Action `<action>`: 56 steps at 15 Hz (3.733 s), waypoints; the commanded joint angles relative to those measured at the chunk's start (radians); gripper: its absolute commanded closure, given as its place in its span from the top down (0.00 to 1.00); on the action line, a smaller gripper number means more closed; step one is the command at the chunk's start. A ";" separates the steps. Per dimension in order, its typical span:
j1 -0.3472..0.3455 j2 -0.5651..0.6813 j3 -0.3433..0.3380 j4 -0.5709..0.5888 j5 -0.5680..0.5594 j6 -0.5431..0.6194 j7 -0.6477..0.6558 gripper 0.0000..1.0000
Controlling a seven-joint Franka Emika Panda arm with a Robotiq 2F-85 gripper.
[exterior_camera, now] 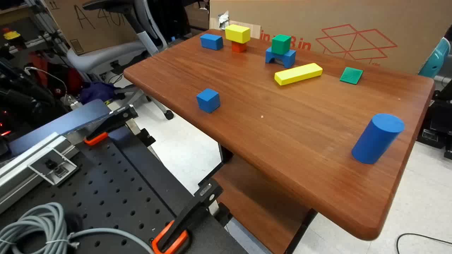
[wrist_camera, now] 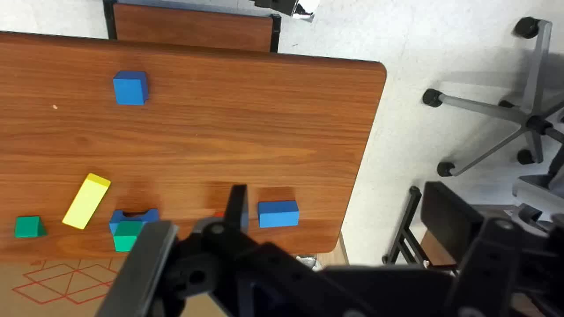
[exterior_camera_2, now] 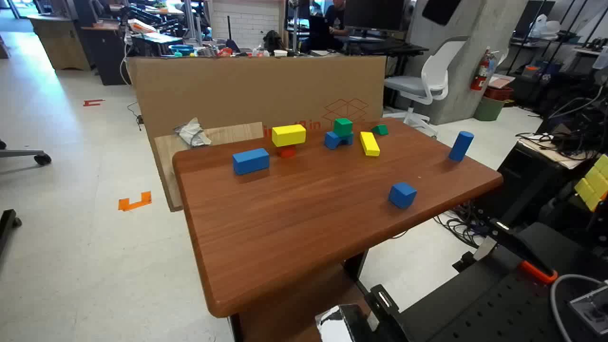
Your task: Pick up the square blue block and put it on the square green block
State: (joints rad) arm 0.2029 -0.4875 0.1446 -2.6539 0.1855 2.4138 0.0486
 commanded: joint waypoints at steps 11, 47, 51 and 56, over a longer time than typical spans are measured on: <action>-0.081 0.007 -0.061 -0.023 -0.053 0.013 -0.031 1.00; -0.199 0.690 -0.171 0.171 -0.137 0.218 -0.193 1.00; -0.197 0.734 -0.163 0.208 -0.144 0.211 -0.190 1.00; -0.195 0.787 -0.154 0.245 -0.150 0.206 -0.184 0.75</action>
State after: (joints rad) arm 0.0192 0.2589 -0.0237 -2.4440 0.0614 2.6166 -0.1571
